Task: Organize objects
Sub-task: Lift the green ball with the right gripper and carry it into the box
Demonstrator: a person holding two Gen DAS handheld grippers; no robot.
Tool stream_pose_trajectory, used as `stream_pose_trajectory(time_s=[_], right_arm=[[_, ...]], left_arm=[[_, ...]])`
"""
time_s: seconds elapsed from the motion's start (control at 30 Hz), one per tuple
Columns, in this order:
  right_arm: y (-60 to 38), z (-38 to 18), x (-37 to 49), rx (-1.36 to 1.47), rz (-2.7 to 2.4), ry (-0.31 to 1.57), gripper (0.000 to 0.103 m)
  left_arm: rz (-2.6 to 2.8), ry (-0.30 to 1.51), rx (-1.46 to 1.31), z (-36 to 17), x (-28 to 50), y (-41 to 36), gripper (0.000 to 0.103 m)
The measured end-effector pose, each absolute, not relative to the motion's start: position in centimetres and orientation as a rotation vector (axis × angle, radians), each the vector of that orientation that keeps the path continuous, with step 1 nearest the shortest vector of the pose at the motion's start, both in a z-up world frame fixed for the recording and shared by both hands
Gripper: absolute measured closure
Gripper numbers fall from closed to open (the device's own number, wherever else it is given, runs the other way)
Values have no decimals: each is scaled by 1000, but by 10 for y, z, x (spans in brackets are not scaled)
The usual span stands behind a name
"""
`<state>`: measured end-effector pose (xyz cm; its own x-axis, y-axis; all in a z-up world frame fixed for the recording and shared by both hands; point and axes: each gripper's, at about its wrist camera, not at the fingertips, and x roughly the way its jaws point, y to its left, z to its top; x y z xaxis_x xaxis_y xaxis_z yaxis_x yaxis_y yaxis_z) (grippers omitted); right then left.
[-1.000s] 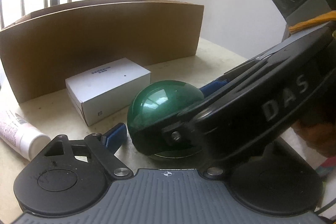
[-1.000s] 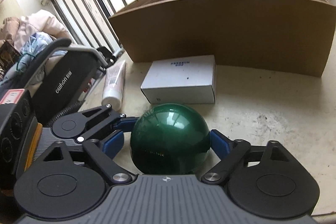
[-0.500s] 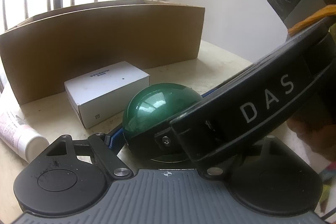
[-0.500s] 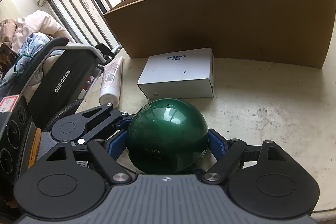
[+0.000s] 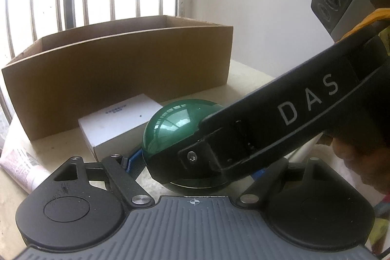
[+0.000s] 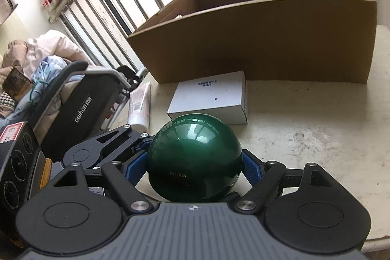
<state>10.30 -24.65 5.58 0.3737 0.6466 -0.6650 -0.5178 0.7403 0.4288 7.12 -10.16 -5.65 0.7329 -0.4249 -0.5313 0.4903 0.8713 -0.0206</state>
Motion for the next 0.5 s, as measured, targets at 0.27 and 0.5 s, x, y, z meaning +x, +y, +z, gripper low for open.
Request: stream_pose_trajectory(time_s=[0.27, 0.5], right_arm=[[-256, 61, 101, 201, 752, 902, 19], [-259, 85, 105, 192, 760, 831, 19]], left_arm=[[-502, 541, 139, -49, 72, -109, 21], [-490, 488, 147, -16, 82, -108, 21]])
